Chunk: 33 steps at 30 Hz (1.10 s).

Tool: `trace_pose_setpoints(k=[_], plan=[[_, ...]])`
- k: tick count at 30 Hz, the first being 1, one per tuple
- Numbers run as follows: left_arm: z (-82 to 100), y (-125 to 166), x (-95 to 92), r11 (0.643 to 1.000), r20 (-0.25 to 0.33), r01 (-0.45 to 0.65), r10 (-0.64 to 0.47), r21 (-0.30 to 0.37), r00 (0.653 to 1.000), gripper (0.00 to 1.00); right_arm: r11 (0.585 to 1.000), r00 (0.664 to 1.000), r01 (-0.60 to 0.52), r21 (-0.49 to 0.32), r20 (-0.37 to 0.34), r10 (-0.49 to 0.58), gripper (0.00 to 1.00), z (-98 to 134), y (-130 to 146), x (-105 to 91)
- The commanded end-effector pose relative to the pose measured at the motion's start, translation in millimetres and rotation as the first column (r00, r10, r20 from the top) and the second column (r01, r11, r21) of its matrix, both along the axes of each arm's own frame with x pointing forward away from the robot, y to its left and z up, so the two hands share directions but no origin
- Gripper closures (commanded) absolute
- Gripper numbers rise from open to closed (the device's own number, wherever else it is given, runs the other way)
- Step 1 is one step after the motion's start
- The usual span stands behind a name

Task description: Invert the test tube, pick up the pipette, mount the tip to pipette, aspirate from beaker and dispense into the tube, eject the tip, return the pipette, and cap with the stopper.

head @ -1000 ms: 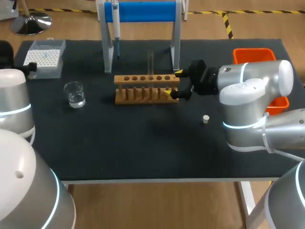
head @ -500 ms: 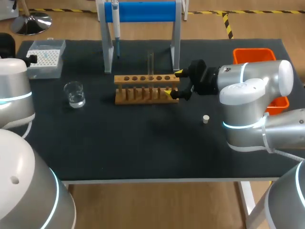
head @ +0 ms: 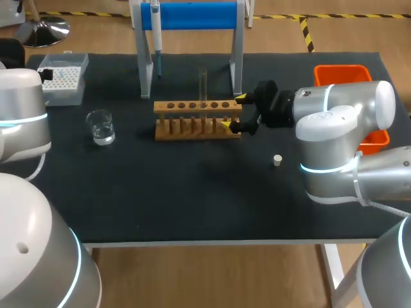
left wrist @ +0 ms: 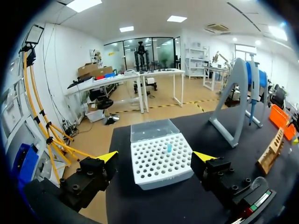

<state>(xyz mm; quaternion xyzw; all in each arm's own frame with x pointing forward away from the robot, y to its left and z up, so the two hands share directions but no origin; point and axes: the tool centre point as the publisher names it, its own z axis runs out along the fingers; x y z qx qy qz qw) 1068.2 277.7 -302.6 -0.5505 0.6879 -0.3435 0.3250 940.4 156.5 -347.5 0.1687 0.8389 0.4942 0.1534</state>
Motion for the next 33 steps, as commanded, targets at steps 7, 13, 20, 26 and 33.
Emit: trace_pose_setpoints(k=[7, 13, 20, 26, 33], plan=[[1.1, 0.5, 0.3, 1.0, -0.006, 0.002, -0.002, 0.0, 1.0, 0.0, 1.0, 1.0, 0.0, 0.002, 0.001, 0.0, 0.0, -0.6, -0.8, -0.5], [1.1, 0.5, 0.3, 1.0, -0.006, 0.002, -0.002, 0.0, 1.0, 0.0, 1.0, 1.0, 0.0, 0.002, 0.001, 0.0, 0.0, -0.6, -0.8, -0.5], [-0.2, -0.2, 2.1, 1.0, -0.007, 0.003, -0.003, 0.001, 1.0, 0.0, 1.0, 1.0, 0.0, 0.002, 0.001, 0.0, 0.0, -0.6, -0.8, -0.5], [-9.4, -10.1, 11.7, 1.0, -0.016, 0.02, -0.02, 0.007, 1.0, 0.0, 1.0, 1.0, 0.0, 0.002, 0.001, 0.0, 0.0, -0.6, -0.8, -0.5], [-24.8, -20.6, 24.3, 1.0, -0.027, 0.007, -0.007, 0.007, 1.0, 0.0, 1.0, 1.0, 0.0, 0.002, 0.001, 0.0, 0.0, -0.6, -0.8, -0.5]])
